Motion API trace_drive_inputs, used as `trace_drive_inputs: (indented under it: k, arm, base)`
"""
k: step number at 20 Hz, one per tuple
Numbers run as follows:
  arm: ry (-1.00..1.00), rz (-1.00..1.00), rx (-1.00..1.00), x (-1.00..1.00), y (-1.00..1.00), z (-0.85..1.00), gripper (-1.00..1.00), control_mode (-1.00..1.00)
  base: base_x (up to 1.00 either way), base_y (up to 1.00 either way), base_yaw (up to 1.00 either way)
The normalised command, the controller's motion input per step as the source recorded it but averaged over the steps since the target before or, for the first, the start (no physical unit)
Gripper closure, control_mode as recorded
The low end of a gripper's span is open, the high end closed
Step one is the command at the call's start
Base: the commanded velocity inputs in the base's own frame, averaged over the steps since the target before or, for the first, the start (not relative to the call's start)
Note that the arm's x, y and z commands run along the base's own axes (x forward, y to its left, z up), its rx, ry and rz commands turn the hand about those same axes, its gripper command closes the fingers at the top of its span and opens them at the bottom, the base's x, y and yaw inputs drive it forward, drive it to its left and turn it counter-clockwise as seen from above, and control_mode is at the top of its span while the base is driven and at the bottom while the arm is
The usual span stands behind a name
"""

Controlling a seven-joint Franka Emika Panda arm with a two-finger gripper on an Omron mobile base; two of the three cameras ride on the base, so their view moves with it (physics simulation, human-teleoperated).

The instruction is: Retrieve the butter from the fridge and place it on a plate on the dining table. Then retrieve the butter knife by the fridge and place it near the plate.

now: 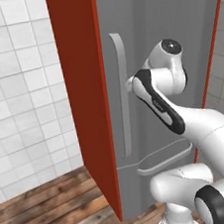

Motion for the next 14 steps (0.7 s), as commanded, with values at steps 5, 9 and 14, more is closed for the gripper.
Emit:
trace_drive_inputs:
  k: [5,9,14]
  arm:
    - [0.0,0.01,-0.01,0.39,0.05,0.15,-1.0,-1.0]
    - [-0.01,-0.03,0.0,0.33,0.17,-0.06,-1.0,-1.0]
    - [-0.06,-0.01,0.0,0.3,0.24,-0.01,-1.0,-1.0]
  base:
    - [0.0,0.0,0.0]
    - [0.0,0.0,0.0]
    - [0.0,0.0,0.0]
